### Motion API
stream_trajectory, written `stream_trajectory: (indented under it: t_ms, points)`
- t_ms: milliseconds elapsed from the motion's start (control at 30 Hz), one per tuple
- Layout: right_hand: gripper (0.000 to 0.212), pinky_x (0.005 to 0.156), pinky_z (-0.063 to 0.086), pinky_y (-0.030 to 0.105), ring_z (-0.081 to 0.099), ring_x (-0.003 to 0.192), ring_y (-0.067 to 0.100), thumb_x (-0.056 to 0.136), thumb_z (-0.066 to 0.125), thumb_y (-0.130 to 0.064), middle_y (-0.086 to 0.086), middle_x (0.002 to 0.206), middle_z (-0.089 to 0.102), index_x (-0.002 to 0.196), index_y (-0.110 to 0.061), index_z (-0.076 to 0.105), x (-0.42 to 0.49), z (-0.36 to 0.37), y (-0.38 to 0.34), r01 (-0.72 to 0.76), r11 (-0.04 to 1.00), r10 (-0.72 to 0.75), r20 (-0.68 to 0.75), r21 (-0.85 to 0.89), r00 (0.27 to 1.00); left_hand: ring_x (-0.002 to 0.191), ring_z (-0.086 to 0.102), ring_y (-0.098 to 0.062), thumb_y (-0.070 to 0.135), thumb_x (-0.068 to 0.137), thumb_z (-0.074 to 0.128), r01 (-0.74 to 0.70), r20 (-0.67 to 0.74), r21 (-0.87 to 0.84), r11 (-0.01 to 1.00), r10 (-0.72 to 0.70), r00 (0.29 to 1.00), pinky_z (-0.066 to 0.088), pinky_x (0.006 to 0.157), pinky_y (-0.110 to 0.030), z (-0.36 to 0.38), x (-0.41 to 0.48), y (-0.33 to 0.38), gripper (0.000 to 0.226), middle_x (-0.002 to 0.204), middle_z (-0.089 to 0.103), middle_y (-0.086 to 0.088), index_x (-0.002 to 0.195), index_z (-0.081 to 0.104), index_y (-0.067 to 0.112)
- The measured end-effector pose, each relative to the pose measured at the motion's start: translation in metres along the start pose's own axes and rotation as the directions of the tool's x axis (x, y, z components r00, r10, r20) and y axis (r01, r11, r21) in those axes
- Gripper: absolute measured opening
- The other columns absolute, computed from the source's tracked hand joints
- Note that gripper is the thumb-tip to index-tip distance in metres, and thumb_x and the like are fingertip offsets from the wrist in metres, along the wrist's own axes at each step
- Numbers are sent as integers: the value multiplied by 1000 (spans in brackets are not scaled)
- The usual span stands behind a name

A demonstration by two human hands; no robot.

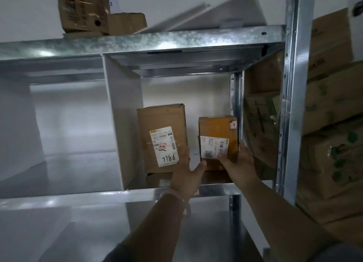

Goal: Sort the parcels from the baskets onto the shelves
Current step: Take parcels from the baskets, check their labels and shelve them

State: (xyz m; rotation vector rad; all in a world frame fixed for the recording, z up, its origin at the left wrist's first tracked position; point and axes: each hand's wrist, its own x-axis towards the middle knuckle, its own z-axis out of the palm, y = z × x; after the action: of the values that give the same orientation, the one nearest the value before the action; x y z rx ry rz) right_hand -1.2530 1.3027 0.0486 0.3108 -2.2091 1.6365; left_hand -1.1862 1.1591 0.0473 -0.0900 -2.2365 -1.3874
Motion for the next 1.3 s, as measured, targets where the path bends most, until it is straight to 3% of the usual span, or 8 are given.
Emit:
stream_trajectory:
  t_ms: [133, 267, 500, 733, 867, 933, 1033, 1300]
  points:
    - [76, 105, 42, 54, 45, 133, 29, 80, 66, -56, 0, 145, 44, 143, -37, 28, -8, -2, -1, -124, 990, 126, -33, 70, 991, 121, 52, -6, 42, 96, 54, 1, 71, 0, 1000, -1, 997, 44, 89, -8, -9, -16, -12, 52, 139, 52, 11, 145, 41, 31]
    - [50, 104, 45, 48, 53, 125, 23, 92, 58, -41, -2, 135, 54, 139, -34, 40, -28, -5, 2, -86, 990, 83, 31, 108, 996, 140, 37, -13, 68, 78, 53, 62, 102, -69, 996, -54, 993, 33, 115, -46, -5, -21, -18, 74, 150, 41, 16, 145, 37, 41]
    - [45, 105, 45, 47, 54, 125, 24, 97, 53, -32, -2, 133, 54, 140, -32, 39, -22, -17, 14, -86, 996, 86, 15, 10, 996, 126, 33, -1, 27, 100, 52, 42, 100, -83, 996, -33, 994, 27, 106, -22, 13, -6, 2, 52, 136, 42, 21, 147, 32, 36]
    - [34, 100, 43, 38, 54, 122, 25, 101, 43, -27, -1, 131, 56, 135, -31, 41, 22, -14, 7, -48, 998, 53, 113, -47, 992, 126, 52, -20, 22, 90, 55, 89, -15, 32, 996, -88, 996, 46, 101, -35, 35, 42, -3, 57, 137, 53, 3, 144, 38, 29]
    - [33, 103, 46, 43, 55, 123, 25, 100, 46, -31, -2, 132, 58, 133, -35, 43, 35, -8, 9, -19, 999, 25, 165, -43, 986, 141, 33, -30, 14, 96, 49, 184, 21, 90, 979, -186, 982, 34, 109, -36, 37, 49, 1, 70, 157, 27, -9, 156, 13, 19]
    - [34, 102, 46, 39, 55, 123, 25, 100, 47, -29, -1, 132, 58, 133, -32, 43, 40, -8, 9, -4, 997, 18, 162, -82, 987, 127, 47, -24, 16, 99, 48, 197, 42, 94, 976, -202, 979, 47, 91, -18, 38, 54, -3, 67, 154, 35, -8, 156, 13, 22]
    - [36, 99, 45, 37, 54, 122, 24, 100, 47, -29, 1, 132, 57, 135, -29, 41, 47, -10, 9, -1, 993, 20, 162, -120, 987, 93, 54, -7, 17, 100, 47, 173, 62, 80, 982, -178, 982, 41, 48, -3, 40, 58, -2, 53, 140, 54, 0, 149, 31, 30]
    - [34, 97, 44, 36, 57, 118, 22, 98, 51, -34, -2, 129, 58, 130, -32, 44, 43, -11, 13, -7, 997, 17, 136, -74, 991, 110, 51, -5, 14, 99, 49, 122, 67, 44, 992, -124, 990, 39, 52, 2, 35, 43, 10, 51, 128, 55, 13, 145, 36, 31]
